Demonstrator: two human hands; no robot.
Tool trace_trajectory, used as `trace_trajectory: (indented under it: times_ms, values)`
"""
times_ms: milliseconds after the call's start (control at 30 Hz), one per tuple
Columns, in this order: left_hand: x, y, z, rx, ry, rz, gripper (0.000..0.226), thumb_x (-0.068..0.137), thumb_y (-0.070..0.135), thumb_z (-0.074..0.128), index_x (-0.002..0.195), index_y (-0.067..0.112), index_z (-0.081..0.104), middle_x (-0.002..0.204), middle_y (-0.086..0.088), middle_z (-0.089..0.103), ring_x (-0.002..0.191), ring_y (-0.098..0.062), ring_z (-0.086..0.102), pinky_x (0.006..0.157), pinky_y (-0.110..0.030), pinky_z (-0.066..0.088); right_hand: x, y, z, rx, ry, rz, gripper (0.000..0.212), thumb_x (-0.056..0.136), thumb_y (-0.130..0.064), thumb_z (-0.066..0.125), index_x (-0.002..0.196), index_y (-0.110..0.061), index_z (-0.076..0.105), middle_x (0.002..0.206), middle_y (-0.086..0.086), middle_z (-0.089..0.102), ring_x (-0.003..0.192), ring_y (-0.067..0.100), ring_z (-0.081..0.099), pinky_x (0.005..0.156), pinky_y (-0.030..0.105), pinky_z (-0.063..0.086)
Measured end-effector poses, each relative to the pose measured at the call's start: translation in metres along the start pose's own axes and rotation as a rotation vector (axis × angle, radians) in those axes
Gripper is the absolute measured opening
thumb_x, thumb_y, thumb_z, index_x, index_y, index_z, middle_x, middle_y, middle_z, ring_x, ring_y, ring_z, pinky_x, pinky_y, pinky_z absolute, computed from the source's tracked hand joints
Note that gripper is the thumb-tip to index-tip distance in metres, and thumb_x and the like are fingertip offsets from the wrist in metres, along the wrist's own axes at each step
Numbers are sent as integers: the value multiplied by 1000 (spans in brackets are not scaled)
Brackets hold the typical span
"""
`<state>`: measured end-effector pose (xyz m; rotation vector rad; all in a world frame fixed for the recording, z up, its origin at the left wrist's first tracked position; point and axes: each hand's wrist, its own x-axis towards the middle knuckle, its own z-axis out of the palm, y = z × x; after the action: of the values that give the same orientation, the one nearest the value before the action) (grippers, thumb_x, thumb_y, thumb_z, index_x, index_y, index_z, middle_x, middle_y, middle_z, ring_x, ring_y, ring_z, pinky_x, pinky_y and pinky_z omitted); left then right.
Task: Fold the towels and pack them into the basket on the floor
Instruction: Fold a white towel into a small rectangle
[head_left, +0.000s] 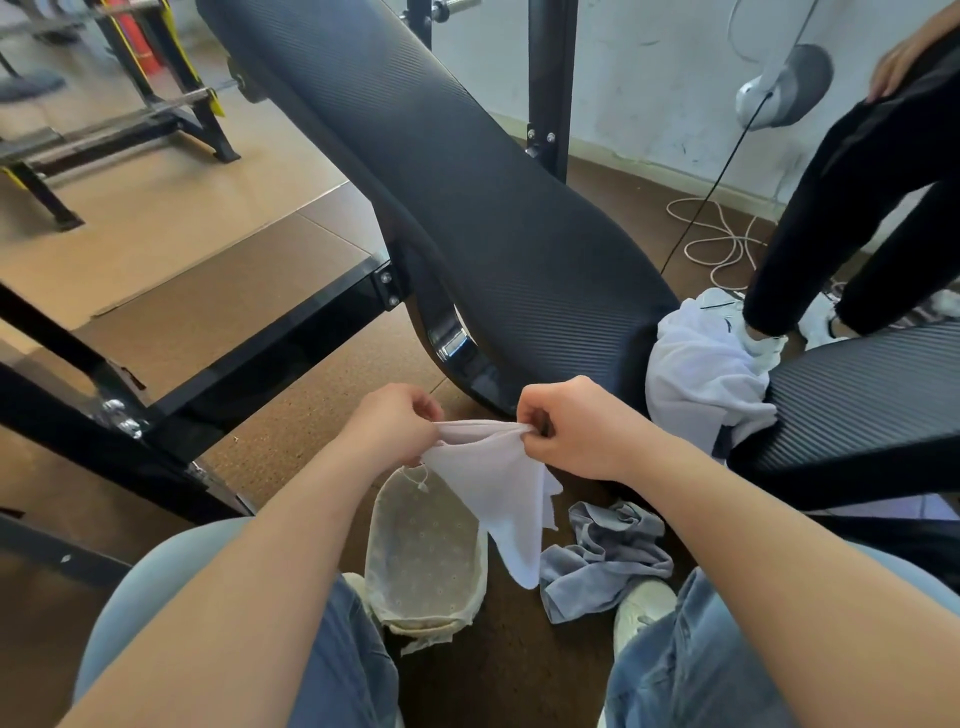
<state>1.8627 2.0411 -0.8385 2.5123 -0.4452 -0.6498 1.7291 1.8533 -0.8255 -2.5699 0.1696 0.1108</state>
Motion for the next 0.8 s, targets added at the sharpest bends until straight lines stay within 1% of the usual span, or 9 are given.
trace_trajectory:
  times_ms: [100, 167, 233, 367, 433, 533, 600, 700, 800]
  values:
    - [-5, 2, 0, 42, -8, 189, 27, 87, -1, 67, 81, 26, 65, 94, 4, 65, 91, -19, 66, 65, -26, 61, -1, 5, -4, -19, 27, 53, 12, 95, -23, 68, 94, -31, 59, 84, -10, 62, 72, 7, 60, 63, 13, 42]
    - [-11, 4, 0, 75, -34, 284, 35, 90, -2, 64, 82, 30, 72, 102, 10, 64, 99, -16, 63, 76, -25, 59, -3, 8, -8, -18, 55, 87, 13, 95, -23, 67, 92, -32, 58, 82, -12, 60, 71, 5, 58, 61, 11, 37]
    - [-12, 6, 0, 116, -63, 340, 38, 94, 0, 63, 93, 35, 78, 110, 10, 63, 103, -15, 61, 87, -29, 60, -4, 11, -11, -20, 67, 110, 14, 95, -23, 66, 92, -32, 57, 80, -14, 58, 70, 3, 56, 59, 10, 34]
    - [-10, 5, 4, 238, -73, 375, 39, 99, 7, 58, 119, 35, 74, 114, 8, 65, 93, -12, 62, 73, -15, 53, -4, 12, -9, -16, 65, 103, 13, 96, -23, 66, 93, -33, 58, 81, -16, 58, 71, 4, 57, 61, 10, 36]
    - [-10, 3, 4, 316, -112, 362, 35, 101, 13, 54, 123, 34, 74, 111, 10, 68, 88, -9, 63, 76, -16, 55, -3, 13, -9, -23, 72, 105, 13, 96, -23, 66, 94, -33, 58, 83, -14, 59, 72, 4, 57, 61, 9, 37]
    - [-14, 2, 2, 379, -153, 325, 31, 101, 29, 52, 123, 35, 73, 101, 14, 71, 82, -6, 66, 75, -20, 60, -4, 15, -14, -59, 81, 139, 14, 96, -23, 65, 91, -31, 56, 80, -14, 57, 70, 3, 54, 58, 9, 33]
    - [-14, 2, 1, 380, -108, 367, 26, 99, 35, 58, 120, 34, 74, 94, 16, 70, 79, -5, 66, 74, -22, 61, -5, 17, -17, -87, 70, 158, 14, 96, -21, 64, 90, -30, 55, 79, -13, 56, 68, 2, 52, 56, 9, 31]
    - [-11, 5, -1, 382, -42, 399, 22, 97, 34, 67, 116, 29, 77, 92, 14, 66, 82, -7, 63, 79, -23, 59, -3, 18, -17, -88, 29, 145, 14, 95, -20, 66, 90, -30, 57, 83, -11, 58, 71, 3, 54, 58, 10, 33]
    - [-9, 6, -2, 388, -18, 389, 18, 94, 32, 72, 109, 26, 80, 90, 13, 64, 82, -8, 61, 74, -18, 55, -2, 18, -14, -80, -1, 130, 14, 95, -19, 67, 93, -29, 58, 85, -11, 59, 75, 5, 56, 62, 11, 37]
